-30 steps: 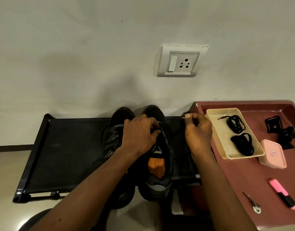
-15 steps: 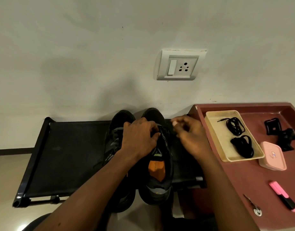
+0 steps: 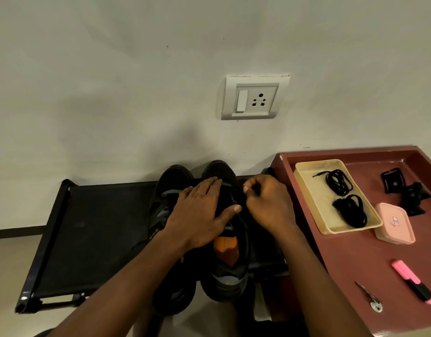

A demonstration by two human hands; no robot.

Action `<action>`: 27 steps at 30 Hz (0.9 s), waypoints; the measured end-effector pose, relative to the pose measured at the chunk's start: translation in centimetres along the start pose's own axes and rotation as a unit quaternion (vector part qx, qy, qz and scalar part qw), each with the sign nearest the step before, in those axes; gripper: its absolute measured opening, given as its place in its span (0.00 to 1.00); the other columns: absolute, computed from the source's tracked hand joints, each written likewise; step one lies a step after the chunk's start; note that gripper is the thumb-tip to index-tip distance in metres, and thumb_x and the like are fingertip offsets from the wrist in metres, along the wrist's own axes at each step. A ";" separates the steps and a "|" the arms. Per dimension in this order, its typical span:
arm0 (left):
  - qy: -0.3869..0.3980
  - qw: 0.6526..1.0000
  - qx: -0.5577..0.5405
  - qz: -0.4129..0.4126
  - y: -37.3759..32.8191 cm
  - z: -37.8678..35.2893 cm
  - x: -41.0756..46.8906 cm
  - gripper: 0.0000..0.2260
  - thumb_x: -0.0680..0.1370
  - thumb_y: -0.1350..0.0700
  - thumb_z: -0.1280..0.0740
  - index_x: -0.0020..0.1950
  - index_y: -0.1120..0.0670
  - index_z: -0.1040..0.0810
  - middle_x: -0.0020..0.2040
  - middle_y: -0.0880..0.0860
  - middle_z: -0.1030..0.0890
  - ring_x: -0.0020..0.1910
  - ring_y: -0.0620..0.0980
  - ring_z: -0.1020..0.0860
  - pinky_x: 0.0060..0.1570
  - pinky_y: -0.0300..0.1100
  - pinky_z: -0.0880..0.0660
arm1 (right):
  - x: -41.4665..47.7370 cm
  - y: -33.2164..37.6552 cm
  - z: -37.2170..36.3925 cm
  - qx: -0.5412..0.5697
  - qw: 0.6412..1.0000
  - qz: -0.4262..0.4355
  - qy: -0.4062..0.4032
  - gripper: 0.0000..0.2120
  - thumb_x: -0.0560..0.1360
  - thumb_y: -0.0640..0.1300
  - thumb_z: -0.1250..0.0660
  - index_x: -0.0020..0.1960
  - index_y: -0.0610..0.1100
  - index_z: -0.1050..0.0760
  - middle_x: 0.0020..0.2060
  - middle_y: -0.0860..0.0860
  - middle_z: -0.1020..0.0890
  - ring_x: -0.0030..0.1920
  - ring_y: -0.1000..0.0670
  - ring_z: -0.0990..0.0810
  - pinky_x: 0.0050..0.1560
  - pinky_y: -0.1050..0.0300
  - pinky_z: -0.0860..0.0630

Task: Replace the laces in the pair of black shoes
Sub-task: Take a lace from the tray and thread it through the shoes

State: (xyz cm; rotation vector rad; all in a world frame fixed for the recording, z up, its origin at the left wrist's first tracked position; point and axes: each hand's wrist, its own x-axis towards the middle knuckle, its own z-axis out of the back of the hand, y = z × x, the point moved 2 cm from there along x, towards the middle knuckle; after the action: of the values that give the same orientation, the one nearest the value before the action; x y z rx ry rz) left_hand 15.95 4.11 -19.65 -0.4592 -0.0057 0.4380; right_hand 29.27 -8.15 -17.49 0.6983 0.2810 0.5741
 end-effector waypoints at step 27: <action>-0.027 0.999 -0.014 0.012 0.4 0.4 0.7 0.42 0.73 0.23 0.50 0.79 0.46 0.35 0.81 0.48 0.35 0.79 0.48 0.37 0.79 0.60 0.52 | -1.0 1.4 0.6 -0.125 0.988 0.076 0.043 0.06 0.80 0.44 0.30 0.56 0.52 0.19 0.52 0.54 0.17 0.51 0.53 0.17 0.51 0.54 0.19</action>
State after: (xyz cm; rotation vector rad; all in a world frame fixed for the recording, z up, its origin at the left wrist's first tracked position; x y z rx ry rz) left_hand 16.36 4.87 -19.49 -0.4753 -0.0596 0.4747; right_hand 28.14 -8.13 -16.05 0.4558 0.2326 0.7717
